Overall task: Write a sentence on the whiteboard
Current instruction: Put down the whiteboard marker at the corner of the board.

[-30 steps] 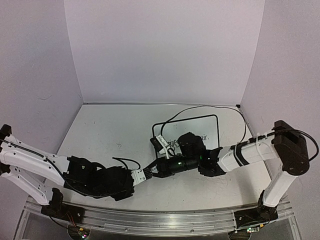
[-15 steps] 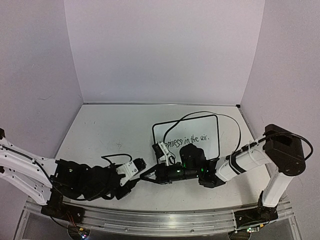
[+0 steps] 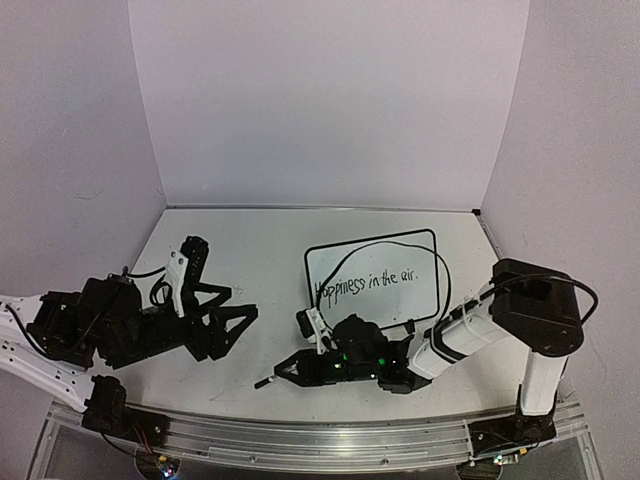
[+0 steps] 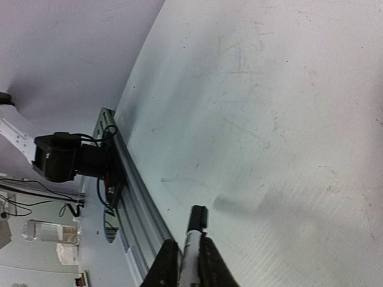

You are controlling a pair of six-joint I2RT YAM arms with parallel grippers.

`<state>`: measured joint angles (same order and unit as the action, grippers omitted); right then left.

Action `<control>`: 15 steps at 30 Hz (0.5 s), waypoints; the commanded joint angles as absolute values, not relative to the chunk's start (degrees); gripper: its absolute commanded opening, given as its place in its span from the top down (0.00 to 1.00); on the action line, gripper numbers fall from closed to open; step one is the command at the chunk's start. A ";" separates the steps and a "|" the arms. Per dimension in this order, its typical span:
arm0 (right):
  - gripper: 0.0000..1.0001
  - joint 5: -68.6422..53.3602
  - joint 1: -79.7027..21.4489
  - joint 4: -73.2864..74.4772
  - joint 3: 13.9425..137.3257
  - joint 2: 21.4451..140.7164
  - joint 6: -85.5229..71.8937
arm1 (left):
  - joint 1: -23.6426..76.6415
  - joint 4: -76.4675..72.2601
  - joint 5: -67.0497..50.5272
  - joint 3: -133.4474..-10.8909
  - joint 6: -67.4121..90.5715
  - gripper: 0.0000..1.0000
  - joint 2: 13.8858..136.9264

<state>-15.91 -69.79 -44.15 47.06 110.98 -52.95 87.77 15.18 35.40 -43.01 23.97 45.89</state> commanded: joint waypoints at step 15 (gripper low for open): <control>0.12 21.87 -66.93 0.94 42.55 70.28 -39.60 | 87.81 16.72 46.23 -54.07 29.03 0.19 52.02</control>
